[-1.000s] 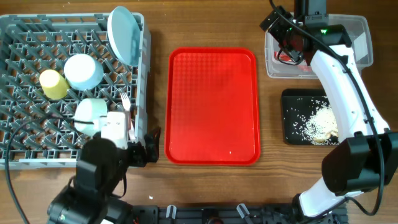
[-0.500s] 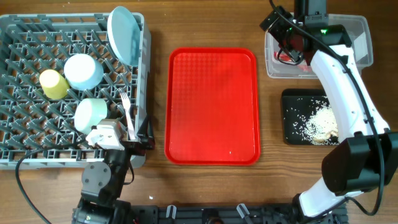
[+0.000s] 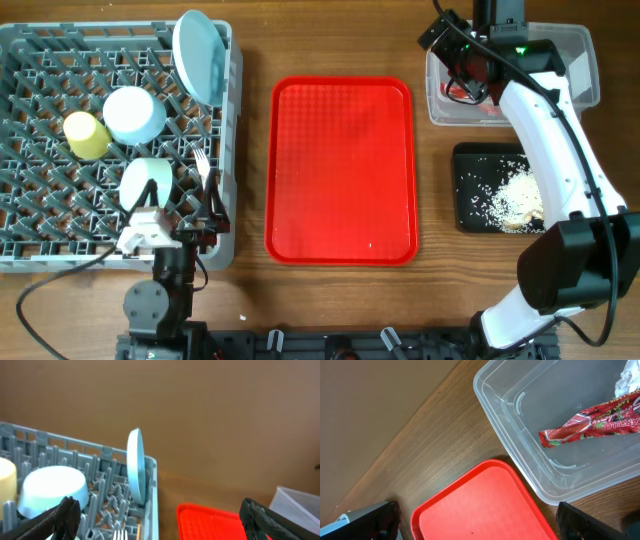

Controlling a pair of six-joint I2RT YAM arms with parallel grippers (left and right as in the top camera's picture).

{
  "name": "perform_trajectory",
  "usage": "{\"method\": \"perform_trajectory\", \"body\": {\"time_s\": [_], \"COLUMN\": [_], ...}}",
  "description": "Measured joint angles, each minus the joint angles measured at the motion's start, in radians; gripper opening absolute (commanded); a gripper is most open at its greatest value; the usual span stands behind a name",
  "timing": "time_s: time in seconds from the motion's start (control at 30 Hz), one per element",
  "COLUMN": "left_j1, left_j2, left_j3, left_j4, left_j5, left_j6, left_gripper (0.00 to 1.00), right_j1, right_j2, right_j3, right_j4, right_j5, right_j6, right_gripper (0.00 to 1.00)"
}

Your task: Sort waste into correct bins and load items into the dishwasher rack

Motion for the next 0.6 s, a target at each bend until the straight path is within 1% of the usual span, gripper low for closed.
{"method": "perform_trajectory", "body": {"time_s": [0.07, 0.27, 0.53, 0.6], "left_j1": [0.016, 0.058, 0.166, 0.177], "left_j2": [-0.029, -0.044, -0.055, -0.056], "left_j3": [-0.031, -0.043, -0.047, -0.047], "left_j4": [0.030, 0.027, -0.190, -0.190], "left_j5": [0.000, 0.000, 0.061, 0.068], "left_j6": [0.001, 0.001, 0.001, 0.001], "left_gripper": [1.00, 1.00, 1.00, 1.00], "right_j1": [0.000, 0.000, 0.000, 0.000], "right_j2": [0.000, 0.000, 0.000, 0.000], "right_j3": [0.000, 0.000, 0.000, 0.000], "right_j4": [0.000, 0.000, 0.000, 0.000], "right_j5": [0.000, 0.000, 0.000, 0.000], "right_j6": [0.000, 0.000, 0.000, 0.000], "right_gripper": [1.00, 1.00, 1.00, 1.00]}}
